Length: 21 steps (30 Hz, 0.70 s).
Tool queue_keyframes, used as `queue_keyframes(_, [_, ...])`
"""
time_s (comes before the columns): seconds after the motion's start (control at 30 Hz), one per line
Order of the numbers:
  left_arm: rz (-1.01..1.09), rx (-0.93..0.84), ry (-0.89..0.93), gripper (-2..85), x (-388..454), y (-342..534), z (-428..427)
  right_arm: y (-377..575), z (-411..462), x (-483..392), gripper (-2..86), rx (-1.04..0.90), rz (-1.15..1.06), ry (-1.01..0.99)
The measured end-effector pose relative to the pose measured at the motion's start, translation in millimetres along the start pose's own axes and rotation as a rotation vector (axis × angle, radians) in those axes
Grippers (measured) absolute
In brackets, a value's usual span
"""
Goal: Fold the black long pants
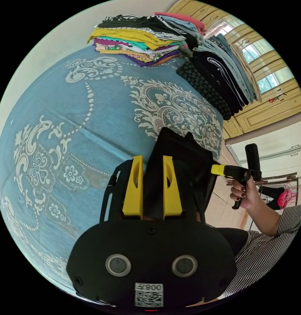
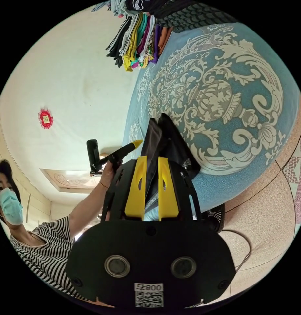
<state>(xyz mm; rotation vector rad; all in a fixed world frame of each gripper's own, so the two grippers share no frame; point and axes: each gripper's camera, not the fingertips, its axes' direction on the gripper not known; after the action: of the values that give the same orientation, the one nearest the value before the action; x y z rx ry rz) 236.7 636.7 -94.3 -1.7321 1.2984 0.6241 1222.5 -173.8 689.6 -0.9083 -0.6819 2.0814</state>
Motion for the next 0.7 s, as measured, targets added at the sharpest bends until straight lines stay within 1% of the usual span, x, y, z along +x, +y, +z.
queue_keyframes(0.07, [0.004,-0.056,-0.003,6.8,-4.5,-10.6,14.6,-1.6,1.2,-0.2,6.1,-0.01,-0.004,0.017])
queue_keyframes(0.23, [0.032,-0.062,-0.005,2.5,-8.3,-15.3,14.9,-7.9,9.0,6.8,2.7,-0.037,0.015,0.043])
queue_keyframes(0.4, [0.039,0.004,0.066,0.7,-2.8,-11.3,-2.0,-9.1,6.5,11.8,1.3,-0.02,0.003,0.005])
queue_keyframes(0.53, [0.107,0.069,0.103,0.4,14.7,-11.5,-29.0,-4.1,-5.2,8.2,1.0,0.007,-0.05,-0.03])
queue_keyframes(0.7, [0.228,0.037,0.051,0.3,44.8,-18.7,-46.4,6.2,-14.4,11.7,0.8,0.025,-0.078,-0.009])
